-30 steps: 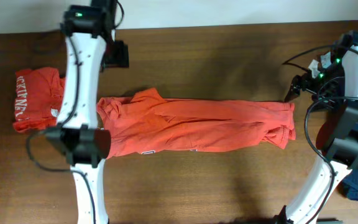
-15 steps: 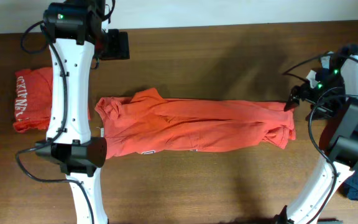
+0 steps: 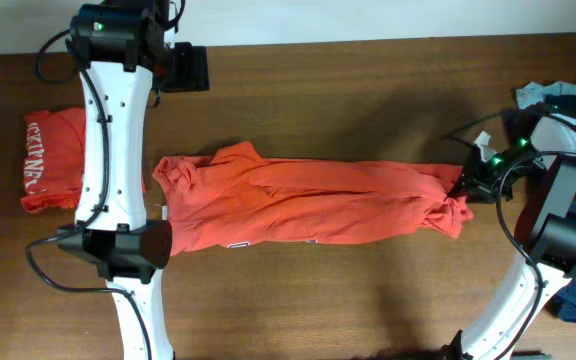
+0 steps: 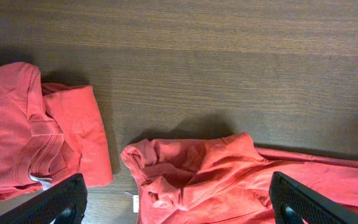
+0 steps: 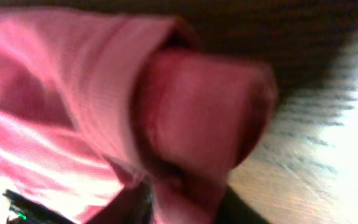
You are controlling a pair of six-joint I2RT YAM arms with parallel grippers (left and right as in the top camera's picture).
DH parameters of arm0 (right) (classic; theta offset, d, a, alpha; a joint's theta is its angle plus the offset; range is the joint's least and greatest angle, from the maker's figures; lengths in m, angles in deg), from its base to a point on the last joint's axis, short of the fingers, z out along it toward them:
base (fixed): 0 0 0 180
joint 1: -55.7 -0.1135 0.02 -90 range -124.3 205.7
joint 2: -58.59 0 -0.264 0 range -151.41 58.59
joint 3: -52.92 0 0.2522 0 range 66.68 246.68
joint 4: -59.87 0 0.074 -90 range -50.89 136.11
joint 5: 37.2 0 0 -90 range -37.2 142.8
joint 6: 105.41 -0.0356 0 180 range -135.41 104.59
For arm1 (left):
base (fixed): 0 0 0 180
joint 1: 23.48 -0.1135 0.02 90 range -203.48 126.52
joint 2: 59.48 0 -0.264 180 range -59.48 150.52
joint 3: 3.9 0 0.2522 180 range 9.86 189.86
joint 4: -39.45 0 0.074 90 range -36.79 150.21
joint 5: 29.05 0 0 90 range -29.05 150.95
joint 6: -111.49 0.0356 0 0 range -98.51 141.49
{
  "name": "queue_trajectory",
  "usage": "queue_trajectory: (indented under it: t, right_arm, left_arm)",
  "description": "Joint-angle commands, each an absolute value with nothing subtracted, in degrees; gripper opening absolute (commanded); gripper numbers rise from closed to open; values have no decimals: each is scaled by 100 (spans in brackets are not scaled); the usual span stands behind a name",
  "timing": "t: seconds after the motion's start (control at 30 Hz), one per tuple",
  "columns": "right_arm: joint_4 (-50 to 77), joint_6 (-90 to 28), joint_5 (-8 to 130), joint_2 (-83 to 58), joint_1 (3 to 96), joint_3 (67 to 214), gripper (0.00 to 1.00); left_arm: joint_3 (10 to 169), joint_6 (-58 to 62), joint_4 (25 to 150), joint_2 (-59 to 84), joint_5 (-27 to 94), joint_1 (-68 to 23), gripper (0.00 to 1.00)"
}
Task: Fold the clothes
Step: 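Fold the shirt's right end leftward with the right gripper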
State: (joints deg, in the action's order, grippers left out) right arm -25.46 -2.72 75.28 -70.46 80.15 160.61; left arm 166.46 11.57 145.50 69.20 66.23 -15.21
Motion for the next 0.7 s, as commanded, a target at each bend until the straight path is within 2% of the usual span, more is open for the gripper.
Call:
queue_trajectory:
  t: [0.0, 0.03, 0.3, 0.5, 0.67]
  right_arm:
    - [-2428, -217, 7826, -7035, 8017, 15989, 8]
    - [-2386, -221, 7830, -7035, 8017, 15991, 4]
    - [-2463, -545, 7832, -7033, 8286, 16500, 4]
    - [-3027, -602, 7834, -7033, 8797, 17372, 4]
    - [-3398, -578, 7920, -7033, 8751, 17748, 4]
  left_arm:
    - [16650, 1212, 14493, 6995, 6562, -1528, 94]
    - [16650, 1214, 14476, 6995, 6562, -1528, 94]
    - [16650, 1212, 14452, 6995, 6562, -1528, 94]
    - [16650, 1212, 14397, 6995, 6562, -1528, 94]
    - [16650, 1212, 14360, 6995, 6564, -1528, 94]
